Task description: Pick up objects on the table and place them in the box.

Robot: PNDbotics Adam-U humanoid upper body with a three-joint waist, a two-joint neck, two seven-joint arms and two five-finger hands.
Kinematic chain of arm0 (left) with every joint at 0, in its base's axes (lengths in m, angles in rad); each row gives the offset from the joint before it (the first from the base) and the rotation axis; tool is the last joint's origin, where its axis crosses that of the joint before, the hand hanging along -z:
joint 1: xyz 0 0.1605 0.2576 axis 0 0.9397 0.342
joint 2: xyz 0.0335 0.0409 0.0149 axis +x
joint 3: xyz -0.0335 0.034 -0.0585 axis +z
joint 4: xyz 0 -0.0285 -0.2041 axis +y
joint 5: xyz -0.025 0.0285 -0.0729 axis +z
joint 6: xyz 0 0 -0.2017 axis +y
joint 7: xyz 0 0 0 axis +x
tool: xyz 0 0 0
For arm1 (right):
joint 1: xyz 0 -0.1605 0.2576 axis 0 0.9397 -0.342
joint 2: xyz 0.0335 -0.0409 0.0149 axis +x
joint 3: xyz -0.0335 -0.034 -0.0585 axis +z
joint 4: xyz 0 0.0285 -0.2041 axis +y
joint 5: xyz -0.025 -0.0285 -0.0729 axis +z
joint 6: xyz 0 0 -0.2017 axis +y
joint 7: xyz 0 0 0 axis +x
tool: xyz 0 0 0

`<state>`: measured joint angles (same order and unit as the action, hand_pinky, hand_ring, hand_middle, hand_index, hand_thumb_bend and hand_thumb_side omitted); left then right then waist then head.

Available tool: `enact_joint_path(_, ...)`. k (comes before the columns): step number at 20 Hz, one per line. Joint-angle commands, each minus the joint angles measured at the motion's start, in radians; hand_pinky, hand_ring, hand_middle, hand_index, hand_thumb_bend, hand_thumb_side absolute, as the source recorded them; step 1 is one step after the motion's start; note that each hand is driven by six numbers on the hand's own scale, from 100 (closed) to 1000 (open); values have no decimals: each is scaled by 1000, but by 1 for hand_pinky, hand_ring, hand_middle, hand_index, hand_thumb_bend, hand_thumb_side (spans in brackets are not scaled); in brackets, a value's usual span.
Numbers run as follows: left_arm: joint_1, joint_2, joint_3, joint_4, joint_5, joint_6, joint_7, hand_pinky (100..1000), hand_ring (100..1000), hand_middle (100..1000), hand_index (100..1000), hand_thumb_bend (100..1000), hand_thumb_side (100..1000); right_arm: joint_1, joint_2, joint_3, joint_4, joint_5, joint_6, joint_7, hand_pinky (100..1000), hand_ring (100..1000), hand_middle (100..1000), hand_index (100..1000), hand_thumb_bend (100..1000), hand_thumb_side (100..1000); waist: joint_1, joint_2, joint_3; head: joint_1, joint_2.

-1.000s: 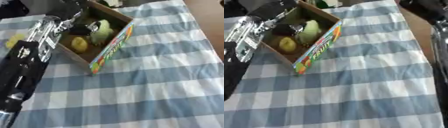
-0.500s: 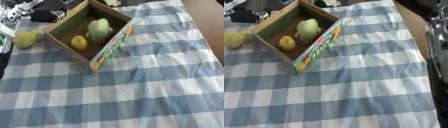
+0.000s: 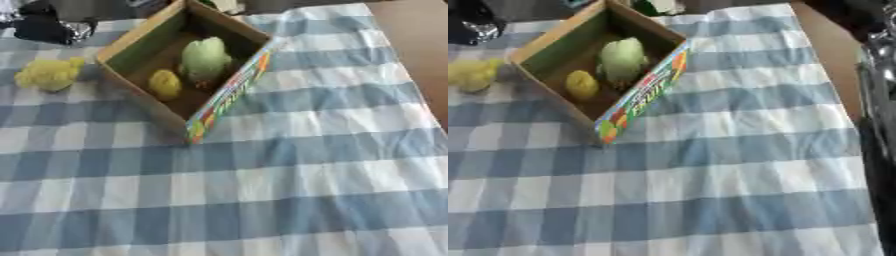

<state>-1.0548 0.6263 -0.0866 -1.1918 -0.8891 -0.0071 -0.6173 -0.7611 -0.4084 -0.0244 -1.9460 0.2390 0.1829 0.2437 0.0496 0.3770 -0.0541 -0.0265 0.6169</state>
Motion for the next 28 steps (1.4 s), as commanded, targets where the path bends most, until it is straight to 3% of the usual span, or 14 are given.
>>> enact_joint_path(1,-18,45,20,20,-11,-15,-20,812,934,911,1000,284,636,-16,-19,-10,-5,-1,-3,-5,829,834,510,847,428,783,-4,-25,1,9,-17)
enact_joint_path(4,-21,47,21,43,-29,-36,-48,826,960,933,1000,345,566,-18,-19,-10,-3,-1,-4,-8,829,833,507,845,430,783,-6,-19,-2,13,-26)
enact_joint_path(10,-30,46,29,96,-92,-65,-120,837,981,952,1000,357,440,-21,-20,-11,-1,1,-6,-7,830,833,504,845,430,782,-6,-6,-8,21,-43)
enact_joint_path(15,-29,44,40,132,-106,-59,-167,840,988,961,1000,437,590,-22,-21,-11,1,2,-8,-2,830,833,502,845,430,780,-7,3,-9,20,-50)
enact_joint_path(21,-22,47,51,169,-183,-20,-196,846,998,967,1000,477,621,-24,-19,-12,2,2,-9,0,831,832,499,844,431,780,-11,11,-9,23,-55)
enact_joint_path(28,-16,48,65,194,-210,14,-174,835,991,958,1000,423,643,-25,-21,-13,4,2,-12,0,831,831,495,844,431,782,-16,18,-7,24,-56)
